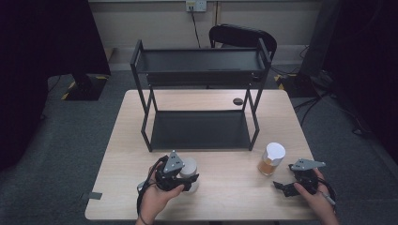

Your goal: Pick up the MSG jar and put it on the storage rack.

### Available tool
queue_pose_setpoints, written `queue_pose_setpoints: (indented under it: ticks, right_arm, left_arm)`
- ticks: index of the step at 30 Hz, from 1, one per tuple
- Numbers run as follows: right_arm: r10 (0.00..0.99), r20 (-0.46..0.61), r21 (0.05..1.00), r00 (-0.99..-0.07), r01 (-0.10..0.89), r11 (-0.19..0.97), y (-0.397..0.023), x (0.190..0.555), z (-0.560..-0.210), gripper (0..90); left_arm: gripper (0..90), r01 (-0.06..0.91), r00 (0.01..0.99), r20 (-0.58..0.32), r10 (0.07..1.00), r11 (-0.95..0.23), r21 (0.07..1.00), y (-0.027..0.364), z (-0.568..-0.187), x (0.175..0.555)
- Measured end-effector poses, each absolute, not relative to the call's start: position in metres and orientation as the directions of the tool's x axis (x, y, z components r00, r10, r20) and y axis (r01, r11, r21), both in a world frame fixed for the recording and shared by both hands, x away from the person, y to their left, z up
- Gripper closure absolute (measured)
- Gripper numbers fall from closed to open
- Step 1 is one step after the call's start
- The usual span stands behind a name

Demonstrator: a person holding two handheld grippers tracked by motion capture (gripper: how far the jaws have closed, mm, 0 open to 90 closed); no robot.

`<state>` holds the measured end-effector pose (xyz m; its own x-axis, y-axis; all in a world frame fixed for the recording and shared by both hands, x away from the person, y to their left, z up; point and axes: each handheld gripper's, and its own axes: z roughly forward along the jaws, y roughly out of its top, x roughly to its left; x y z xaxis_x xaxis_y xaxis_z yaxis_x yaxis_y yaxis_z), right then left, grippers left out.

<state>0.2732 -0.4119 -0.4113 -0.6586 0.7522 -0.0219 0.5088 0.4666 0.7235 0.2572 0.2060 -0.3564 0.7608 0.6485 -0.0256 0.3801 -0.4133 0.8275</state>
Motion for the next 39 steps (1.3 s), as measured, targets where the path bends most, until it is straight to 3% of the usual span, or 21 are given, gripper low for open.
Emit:
queue_pose_setpoints:
  ticks: [12,39]
  right_arm:
    - [0.753,-0.022,0.724,-0.658,0.509,0.466,-0.412,0.273,-0.411,0.0]
    - [0.753,-0.022,0.723,-0.658,0.509,0.466,-0.412,0.273,-0.411,0.0]
  left_arm:
    - [34.9,0.405,0.755,-0.067,0.653,-0.384,0.830,0.215,-0.347,0.269]
    - [34.8,0.417,0.737,-0.066,0.673,-0.376,0.828,0.224,-0.326,0.303]
